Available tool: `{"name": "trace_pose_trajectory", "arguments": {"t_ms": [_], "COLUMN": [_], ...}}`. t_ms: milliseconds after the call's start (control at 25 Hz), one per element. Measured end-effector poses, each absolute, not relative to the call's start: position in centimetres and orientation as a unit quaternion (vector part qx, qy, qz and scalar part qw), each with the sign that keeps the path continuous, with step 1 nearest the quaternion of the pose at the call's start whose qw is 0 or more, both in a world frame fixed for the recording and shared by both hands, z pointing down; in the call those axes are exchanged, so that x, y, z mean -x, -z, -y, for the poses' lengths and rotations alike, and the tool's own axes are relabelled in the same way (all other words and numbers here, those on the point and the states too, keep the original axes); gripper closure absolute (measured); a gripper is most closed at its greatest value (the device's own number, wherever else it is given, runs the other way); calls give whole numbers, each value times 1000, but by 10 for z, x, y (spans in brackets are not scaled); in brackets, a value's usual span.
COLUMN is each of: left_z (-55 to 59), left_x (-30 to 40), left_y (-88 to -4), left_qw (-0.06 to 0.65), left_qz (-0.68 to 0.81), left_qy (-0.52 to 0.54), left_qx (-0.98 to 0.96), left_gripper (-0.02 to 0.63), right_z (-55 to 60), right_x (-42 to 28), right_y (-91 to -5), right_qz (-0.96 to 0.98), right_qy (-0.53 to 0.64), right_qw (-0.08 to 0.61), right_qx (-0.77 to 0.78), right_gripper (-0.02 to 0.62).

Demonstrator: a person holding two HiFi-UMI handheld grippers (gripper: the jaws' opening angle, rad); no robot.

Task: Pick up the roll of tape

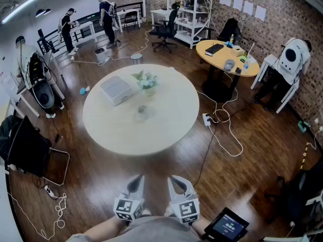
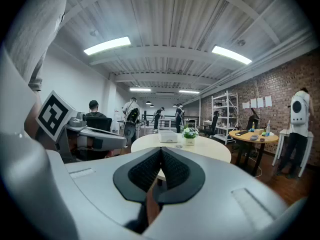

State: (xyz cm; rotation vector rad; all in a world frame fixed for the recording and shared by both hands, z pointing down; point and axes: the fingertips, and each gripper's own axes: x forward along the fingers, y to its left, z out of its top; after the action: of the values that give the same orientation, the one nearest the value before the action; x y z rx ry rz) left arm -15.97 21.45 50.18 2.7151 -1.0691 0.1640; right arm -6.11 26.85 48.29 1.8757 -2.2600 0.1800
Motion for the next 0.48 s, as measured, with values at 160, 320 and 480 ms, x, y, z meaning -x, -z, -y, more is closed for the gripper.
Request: {"name": "trace_pose_trajectory", "arguments": {"t_ms": [160, 320, 480], "left_z": [-213, -212, -212], "left_x": [144, 129, 118], "left_y": [-502, -504, -505], "left_qw": [108, 104, 107], "left_qz": [369, 380, 397], "left_qy": [-56, -54, -52], "left_qx": [-921, -918, -910], "left_gripper": [605, 604, 605], "right_z": [-268, -266, -262], "right_x": [45, 28, 12], "right_y": [-482, -484, -489], "right_qz": [769, 777, 781], "right_qy": [-62, -55, -60], "right_qw": [99, 100, 103], "right_qx": [-629, -620, -613], "right_gripper": [581, 581, 581]}}
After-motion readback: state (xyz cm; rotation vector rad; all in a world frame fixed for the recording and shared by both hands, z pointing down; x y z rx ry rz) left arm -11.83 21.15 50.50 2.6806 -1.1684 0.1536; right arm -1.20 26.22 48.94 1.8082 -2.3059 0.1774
